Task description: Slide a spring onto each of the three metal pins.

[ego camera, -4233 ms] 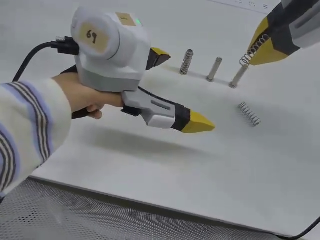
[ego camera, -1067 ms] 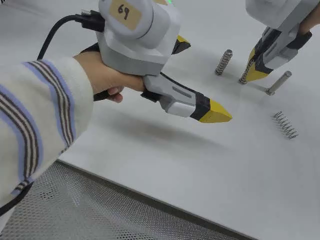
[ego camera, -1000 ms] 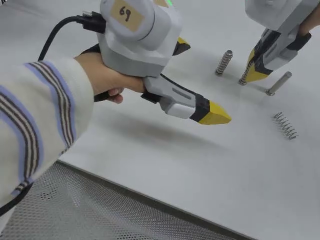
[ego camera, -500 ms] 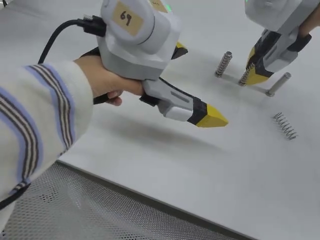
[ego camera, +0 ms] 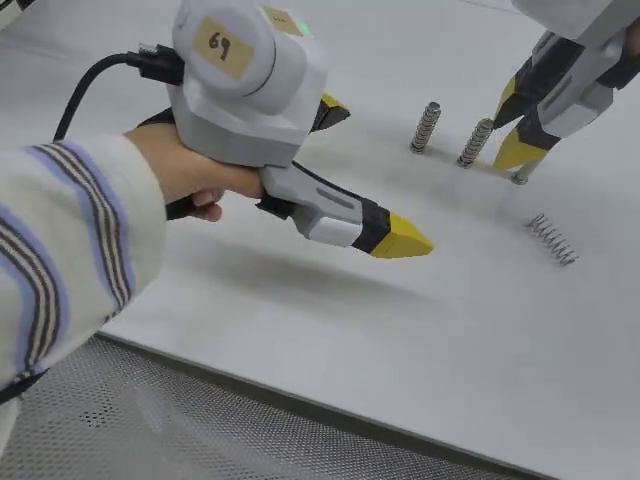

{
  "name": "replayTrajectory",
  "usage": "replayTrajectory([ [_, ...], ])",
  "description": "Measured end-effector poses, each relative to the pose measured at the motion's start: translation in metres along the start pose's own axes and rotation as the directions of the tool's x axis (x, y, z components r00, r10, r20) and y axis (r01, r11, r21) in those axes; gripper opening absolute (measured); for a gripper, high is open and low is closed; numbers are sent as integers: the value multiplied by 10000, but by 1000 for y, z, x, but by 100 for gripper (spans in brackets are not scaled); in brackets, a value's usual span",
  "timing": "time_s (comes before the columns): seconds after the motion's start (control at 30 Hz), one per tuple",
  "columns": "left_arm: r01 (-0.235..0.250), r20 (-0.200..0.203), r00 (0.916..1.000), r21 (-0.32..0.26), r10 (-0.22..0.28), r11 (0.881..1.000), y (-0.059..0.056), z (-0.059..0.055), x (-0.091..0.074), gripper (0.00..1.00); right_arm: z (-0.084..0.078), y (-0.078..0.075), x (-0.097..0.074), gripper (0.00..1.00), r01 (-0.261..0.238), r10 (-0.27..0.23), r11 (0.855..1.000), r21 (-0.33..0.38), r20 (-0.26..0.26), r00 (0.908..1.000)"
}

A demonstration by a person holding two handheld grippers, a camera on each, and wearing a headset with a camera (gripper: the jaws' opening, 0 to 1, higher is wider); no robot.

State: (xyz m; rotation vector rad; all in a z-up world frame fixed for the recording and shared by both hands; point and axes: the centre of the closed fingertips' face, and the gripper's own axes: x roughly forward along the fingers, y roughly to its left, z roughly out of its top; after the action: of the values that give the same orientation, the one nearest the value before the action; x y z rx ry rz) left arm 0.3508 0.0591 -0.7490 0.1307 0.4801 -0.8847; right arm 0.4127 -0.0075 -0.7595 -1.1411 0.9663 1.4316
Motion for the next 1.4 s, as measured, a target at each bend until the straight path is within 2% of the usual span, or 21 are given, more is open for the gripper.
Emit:
replayTrajectory([
  [0.13, 81, -98, 9999, -32, -81, 10000, 1, -2, -3, 92, 0, 3, -15, 34, 379, -393, 9987, 340, 386, 9985],
  [0.23, 116, -42, 9999, -56, -116, 9999, 0, 1, -5, 92, 1, 8, -27, 38, 642, -715, 9949, 774, 958, 9928],
  [0.3, 147, -37, 9999, -73, -147, 9999, 0, 2, -6, 92, 7, 7, -32, 39, 945, -1023, 9940, 548, 1658, 9808],
  [0.33, 154, -33, 9999, -54, -154, 9999, 0, 3, -6, 92, 9, 10, -35, 39, 976, -1176, 9898, 1040, 2084, 9709],
  [0.4, 217, -87, 9997, -30, -217, 9998, 0, 1, -6, 92, 9, 16, -37, 41, 840, -1195, 9852, 1497, 2476, 9615],
  [0.53, 279, -181, 9994, 50, -278, 9996, -2, 1, -7, 92, 3, 27, -39, 45, 974, -1642, 9712, 2172, 3148, 9348],
  [0.6, 284, -144, 9995, 31, -283, 9996, -3, 3, -8, 92, -1, 32, -38, 45, 960, -1918, 9554, 2793, 3394, 9209],
  [0.73, 357, -166, 9992, 28, -356, 9994, -6, 3, -11, 92, -11, 43, -38, 44, 939, -2193, 9393, 3300, 3670, 9040],
  [0.87, 387, -243, 9990, 23, -386, 9992, -7, 2, -12, 92, -18, 51, -36, 47, 822, -2342, 9231, 3758, 3796, 8950],
  [0.93, 358, -261, 9990, 0, -358, 9994, -6, 2, -12, 93, -21, 54, -37, 47, 781, -2543, 9080, 4117, 3932, 8836],
  [1.0, 330, -203, 9992, -69, -331, 9994, -5, 3, -12, 94, -23, 58, -38, 48, 594, -2719, 8881, 4559, 4167, 8674],
  [1.1, 329, -134, 9994, -150, -332, 9993, -5, 4, -13, 94, -28, 58, -39, 50, 632, -3113, 8640, 4995, 4313, 8468],
  [1.13, 355, -163, 9992, -162, -358, 9992, -5, 3, -13, 94, -28, 58, -40, 52, 635, -3234, 8588, 5083, 4420, 8367],
  [1.17, 377, -199, 9991, -151, -380, 9992, -6, 2, -13, 94, -27, 60, -41, 54, 599, -3350, 8571, 5116, 4652, 8194],
  [1.2, 393, -210, 9990, -146, -396, 9991, -6, 2, -13, 94, -27, 60, -42, 56, 584, -3473, 8510, 5219, 4759, 8080],
  [1.23, 433, -220, 9988, -161, -436, 9989, -7, 2, -13, 94, -28, 63, -42, 59, 574, -3549, 8474, 5279, 4826, 8007],
  [1.37, 508, -257, 9984, -144, -511, 9986, -8, 1, -12, 94, -34, 72, -39, 64, 679, -3674, 8419, 5353, 4767, 7986],
  [1.4, 527, -256, 9983, -161, -531, 9985, -8, 2, -12, 93, -36, 74, -38, 64, 716, -3796, 8346, 5462, 4761, 7932],
])
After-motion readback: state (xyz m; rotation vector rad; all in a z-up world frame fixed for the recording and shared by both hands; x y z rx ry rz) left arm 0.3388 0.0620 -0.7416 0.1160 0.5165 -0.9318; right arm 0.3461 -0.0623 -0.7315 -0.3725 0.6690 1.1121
